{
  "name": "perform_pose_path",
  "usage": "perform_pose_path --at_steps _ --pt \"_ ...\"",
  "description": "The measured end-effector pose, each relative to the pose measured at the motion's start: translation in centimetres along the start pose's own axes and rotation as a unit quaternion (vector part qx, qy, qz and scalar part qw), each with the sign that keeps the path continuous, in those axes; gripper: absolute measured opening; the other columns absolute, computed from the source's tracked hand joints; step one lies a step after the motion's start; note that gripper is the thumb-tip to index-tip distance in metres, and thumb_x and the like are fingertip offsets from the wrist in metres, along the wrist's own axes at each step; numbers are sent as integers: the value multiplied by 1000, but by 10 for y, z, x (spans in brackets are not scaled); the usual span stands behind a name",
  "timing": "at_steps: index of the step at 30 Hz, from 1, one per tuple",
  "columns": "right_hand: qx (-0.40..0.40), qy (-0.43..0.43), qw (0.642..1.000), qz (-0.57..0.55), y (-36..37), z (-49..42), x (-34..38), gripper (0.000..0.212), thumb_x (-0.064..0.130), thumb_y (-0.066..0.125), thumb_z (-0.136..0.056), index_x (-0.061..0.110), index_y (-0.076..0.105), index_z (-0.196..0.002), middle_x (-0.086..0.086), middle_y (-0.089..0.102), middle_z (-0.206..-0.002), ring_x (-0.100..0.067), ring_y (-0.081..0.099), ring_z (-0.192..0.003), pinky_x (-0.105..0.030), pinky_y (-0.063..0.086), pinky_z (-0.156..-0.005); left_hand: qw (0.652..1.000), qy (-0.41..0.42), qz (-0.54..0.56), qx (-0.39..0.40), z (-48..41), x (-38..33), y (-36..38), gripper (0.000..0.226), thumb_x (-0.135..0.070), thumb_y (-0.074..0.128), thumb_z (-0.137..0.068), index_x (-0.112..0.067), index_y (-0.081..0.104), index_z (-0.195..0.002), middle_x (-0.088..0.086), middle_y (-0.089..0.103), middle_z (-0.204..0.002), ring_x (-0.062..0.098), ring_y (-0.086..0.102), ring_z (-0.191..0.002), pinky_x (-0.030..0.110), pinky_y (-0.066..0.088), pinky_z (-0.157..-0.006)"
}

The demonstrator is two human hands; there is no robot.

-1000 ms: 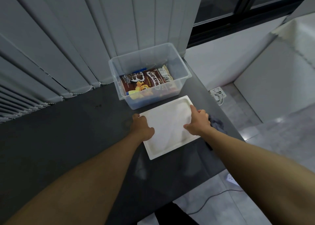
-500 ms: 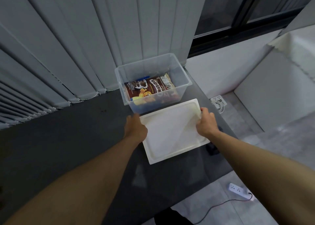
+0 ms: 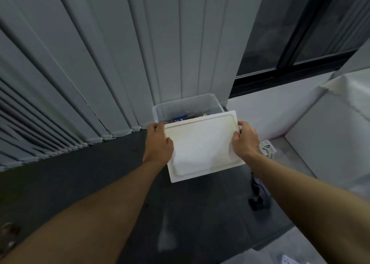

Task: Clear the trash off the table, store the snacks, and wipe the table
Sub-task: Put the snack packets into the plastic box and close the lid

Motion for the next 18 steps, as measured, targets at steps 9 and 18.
perform_pose_path --at_steps 9,18 --pt "-7 -34 998 51 -1 -30 34 18 7 49 -96 13 62 -108 -9 65 -104 -28 59 -91 -38 50 -78 999 -2 45 28 -31 3 1 70 6 48 -88 -7 26 -153 13 31 -155 25 26 -144 25 16 -115" --pt "66 -26 986 148 16 -61 41 23 5 51 -92 4 61 -113 -8 41 -108 -30 53 -93 -39 50 -86 998 -15 -25 55 -57 16 19 62 6 45 -89 -6 33 -149 15 33 -153 29 27 -142 34 20 -119"
Point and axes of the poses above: each hand's wrist, its own z-axis away from the middle knuckle, its own y-axis out of the palm, x = y × z, the point moved 6 cm from there along -z, towards the middle knuckle
